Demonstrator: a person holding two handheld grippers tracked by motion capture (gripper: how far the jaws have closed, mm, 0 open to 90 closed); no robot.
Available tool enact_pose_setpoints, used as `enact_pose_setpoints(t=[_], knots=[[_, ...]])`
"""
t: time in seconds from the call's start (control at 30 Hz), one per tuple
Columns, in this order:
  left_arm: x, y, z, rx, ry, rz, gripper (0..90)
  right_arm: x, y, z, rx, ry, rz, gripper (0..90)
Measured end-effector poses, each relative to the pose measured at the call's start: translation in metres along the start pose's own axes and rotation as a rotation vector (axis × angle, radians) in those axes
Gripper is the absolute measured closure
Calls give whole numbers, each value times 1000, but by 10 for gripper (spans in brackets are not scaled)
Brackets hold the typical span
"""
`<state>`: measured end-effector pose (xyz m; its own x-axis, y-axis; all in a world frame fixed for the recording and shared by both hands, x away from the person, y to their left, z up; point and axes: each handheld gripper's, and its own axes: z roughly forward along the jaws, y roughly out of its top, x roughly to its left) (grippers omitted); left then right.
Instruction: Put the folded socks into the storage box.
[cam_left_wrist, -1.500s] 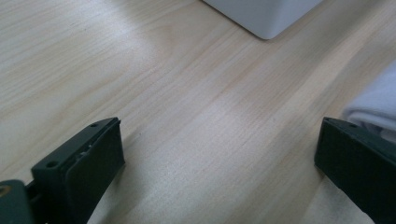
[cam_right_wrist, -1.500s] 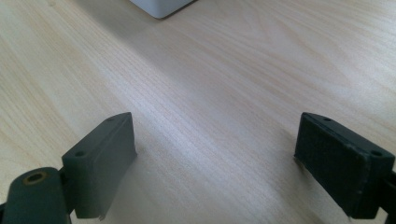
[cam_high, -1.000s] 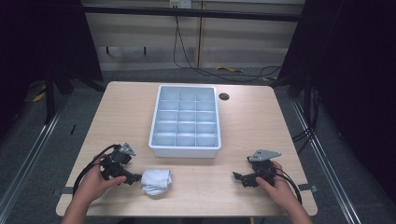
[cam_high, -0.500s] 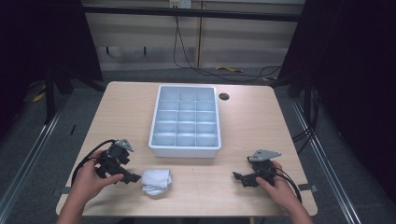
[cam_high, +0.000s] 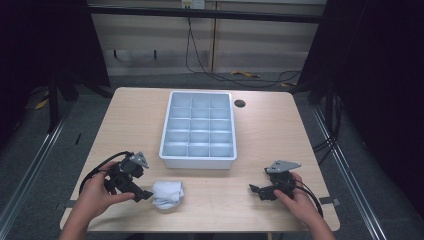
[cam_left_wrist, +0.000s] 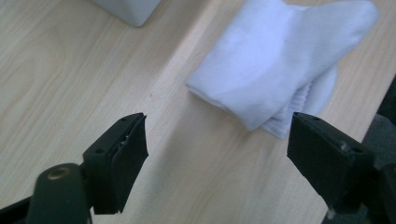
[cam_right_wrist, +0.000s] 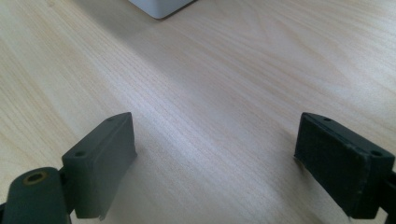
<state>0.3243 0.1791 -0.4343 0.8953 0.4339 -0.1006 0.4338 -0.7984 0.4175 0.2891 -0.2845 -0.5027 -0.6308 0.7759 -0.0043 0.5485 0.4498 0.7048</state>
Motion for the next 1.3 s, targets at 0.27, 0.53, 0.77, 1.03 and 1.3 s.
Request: enact_pose_setpoints(t=[0.27,0.53,0.77,1.03,1.3], knots=[[-14,11,-1,0,-21,82,235,0,0,0,0,0,0,112],[-24,16,8,25,-45,154,285,0,0,0,1,0,1,113],[-36,24,19,30,-77,213,334,0,0,0,0,0,1,112],[-46,31,35,79,-90,264,356,0,0,0,1,-1,2,113],[-50,34,43,114,-73,290,435,0,0,0,0,-1,0,113]])
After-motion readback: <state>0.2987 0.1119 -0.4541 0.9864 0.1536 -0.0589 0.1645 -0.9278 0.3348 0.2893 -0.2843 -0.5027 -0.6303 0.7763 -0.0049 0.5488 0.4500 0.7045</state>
